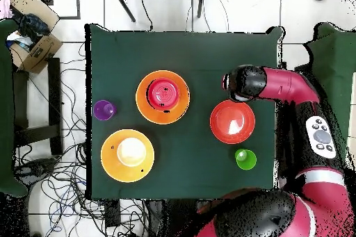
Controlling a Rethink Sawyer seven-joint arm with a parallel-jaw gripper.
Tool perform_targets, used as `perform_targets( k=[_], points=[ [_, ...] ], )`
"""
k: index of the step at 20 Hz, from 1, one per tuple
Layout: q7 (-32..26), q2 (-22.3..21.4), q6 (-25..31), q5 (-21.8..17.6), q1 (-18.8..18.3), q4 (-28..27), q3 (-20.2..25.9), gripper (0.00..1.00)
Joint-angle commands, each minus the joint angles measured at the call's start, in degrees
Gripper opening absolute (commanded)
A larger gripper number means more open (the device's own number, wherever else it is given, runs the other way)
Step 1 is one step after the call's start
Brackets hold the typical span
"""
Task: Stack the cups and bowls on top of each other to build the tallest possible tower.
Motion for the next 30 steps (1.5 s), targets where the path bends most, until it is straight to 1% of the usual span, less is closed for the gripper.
perform_targets(
  k=[1,4,6,10,14,15,17,19,21,24,27,30],
  points=[
    [3.37,-3.39,-5.99,-2.01,1.86,2.13,-1.12,0.00],
    [3.53,-3.85,-4.45,-1.13,2.22,2.13,-1.49,0.00],
    [3.37,-5.05,-2.90,-0.47,2.76,2.45,-1.61,0.00],
    [3.54,-9.47,1.52,2.07,3.71,3.71,-1.75,0.00],
    [5.12,-14.69,6.81,6.90,4.63,4.49,-1.75,0.00],
    [4.68,-15.59,9.23,7.95,5.24,3.31,-1.68,0.00],
    [4.46,-17.98,12.67,10.30,5.98,2.94,-1.47,0.00],
    [5.43,-19.73,14.17,12.38,6.66,3.68,-1.64,0.00],
    [6.96,-20.96,14.53,14.13,7.53,4.39,-2.03,0.00],
    [6.47,-22.61,16.14,15.69,9.39,5.45,-2.15,0.00],
    [8.09,-24.24,14.60,16.71,12.31,9.15,-3.01,0.00],
    [10.80,-25.57,14.28,17.71,15.35,11.26,-4.56,0.00]
  ],
)
